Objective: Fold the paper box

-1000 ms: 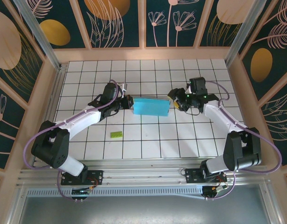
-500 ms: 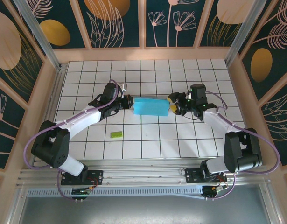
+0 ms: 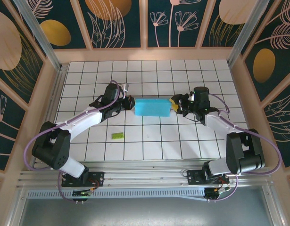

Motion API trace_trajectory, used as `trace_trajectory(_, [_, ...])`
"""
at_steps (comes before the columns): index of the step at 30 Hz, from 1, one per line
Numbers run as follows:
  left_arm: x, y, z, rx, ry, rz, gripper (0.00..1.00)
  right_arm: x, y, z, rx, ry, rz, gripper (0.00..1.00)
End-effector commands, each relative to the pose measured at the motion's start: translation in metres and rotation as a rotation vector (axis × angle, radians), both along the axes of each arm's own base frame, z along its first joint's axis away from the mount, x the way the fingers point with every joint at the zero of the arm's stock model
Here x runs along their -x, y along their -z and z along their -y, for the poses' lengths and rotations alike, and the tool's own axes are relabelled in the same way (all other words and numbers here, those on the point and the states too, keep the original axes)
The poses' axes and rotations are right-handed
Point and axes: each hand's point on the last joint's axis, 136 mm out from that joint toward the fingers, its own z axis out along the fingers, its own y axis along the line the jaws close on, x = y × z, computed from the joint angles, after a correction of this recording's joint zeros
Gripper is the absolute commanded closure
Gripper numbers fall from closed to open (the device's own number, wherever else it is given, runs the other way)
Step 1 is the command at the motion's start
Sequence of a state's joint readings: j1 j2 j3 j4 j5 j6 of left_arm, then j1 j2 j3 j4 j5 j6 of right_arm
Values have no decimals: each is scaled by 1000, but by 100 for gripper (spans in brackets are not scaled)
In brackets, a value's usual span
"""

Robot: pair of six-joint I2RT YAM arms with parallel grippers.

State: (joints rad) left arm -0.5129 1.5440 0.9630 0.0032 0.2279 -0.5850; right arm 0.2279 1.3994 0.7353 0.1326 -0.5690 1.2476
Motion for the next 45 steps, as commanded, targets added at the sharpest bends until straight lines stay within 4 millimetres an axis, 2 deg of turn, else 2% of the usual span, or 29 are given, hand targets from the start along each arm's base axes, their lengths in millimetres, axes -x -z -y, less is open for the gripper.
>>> trace_trajectory(1, [9,19,1,-19,5,-80,93,5,35,18,56,78,-100,64])
trace_trajectory(3, [9,19,1,-19,6,-81,93,4,36,18,54,75,-96,62])
trace_trajectory(6, [9,20,2,-19,9,-83,93,-1,26,14,70,41,-63,53])
trace_trajectory(10, [9,20,3,-17,10,-85,93,-10,9,21,114,48,-6,50])
trace_trajectory(14, [9,20,3,-17,11,-83,93,-16,6,24,124,32,4,45])
trace_trajectory(19, [10,20,3,-17,10,-83,93,-20,6,20,106,15,13,43])
trace_trajectory(25, [9,20,3,-16,10,-83,93,-18,11,18,76,20,-3,52])
trace_trajectory(34, [10,24,4,-19,13,-94,93,-26,-20,9,37,2,80,42])
trace_trajectory(41, [10,25,4,-18,13,-96,93,-22,-15,2,6,-19,73,38])
trace_trajectory(45, [10,25,4,-20,13,-96,93,-19,-8,0,-1,-22,53,40])
